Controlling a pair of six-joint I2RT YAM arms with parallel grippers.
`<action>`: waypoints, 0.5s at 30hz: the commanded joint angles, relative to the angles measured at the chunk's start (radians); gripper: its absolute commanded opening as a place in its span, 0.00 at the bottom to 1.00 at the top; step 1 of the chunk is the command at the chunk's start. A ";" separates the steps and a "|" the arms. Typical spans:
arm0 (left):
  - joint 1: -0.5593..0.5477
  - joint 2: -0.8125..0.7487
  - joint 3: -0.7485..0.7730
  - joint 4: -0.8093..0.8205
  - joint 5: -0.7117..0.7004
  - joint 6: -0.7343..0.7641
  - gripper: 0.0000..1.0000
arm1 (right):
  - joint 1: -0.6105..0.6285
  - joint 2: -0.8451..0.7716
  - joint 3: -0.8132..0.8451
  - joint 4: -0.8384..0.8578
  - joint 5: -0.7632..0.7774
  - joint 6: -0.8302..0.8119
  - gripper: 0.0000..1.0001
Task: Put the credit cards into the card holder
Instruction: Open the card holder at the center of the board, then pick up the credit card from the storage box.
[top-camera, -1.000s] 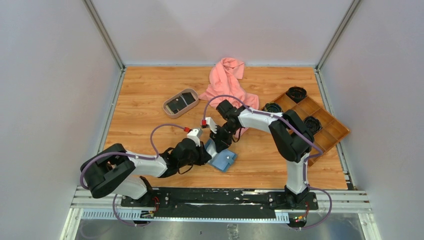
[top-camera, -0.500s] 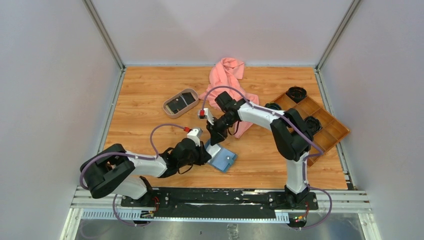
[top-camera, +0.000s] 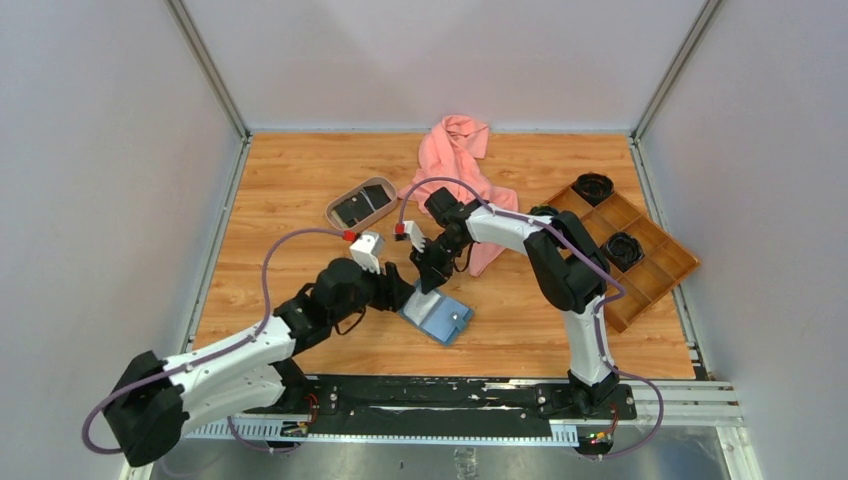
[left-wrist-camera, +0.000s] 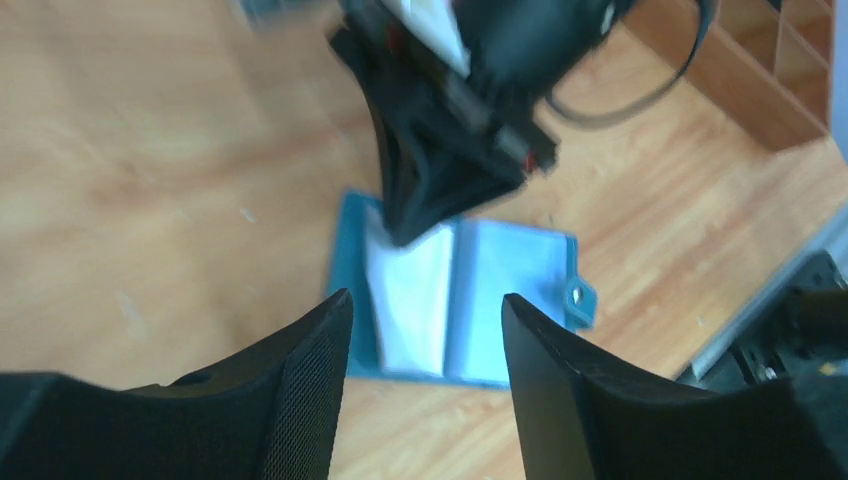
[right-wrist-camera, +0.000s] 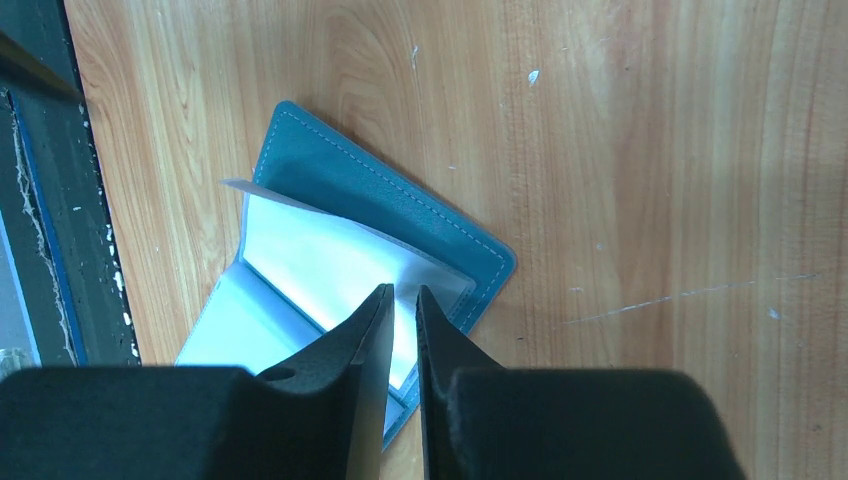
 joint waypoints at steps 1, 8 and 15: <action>0.094 -0.086 0.191 -0.337 -0.090 0.241 0.64 | 0.009 0.015 0.003 -0.036 0.076 -0.008 0.19; 0.409 -0.008 0.458 -0.445 0.062 0.332 0.73 | 0.016 0.017 -0.012 -0.037 0.067 -0.015 0.19; 0.620 0.258 0.682 -0.506 0.165 0.309 0.77 | 0.032 0.024 -0.012 -0.039 0.060 -0.017 0.19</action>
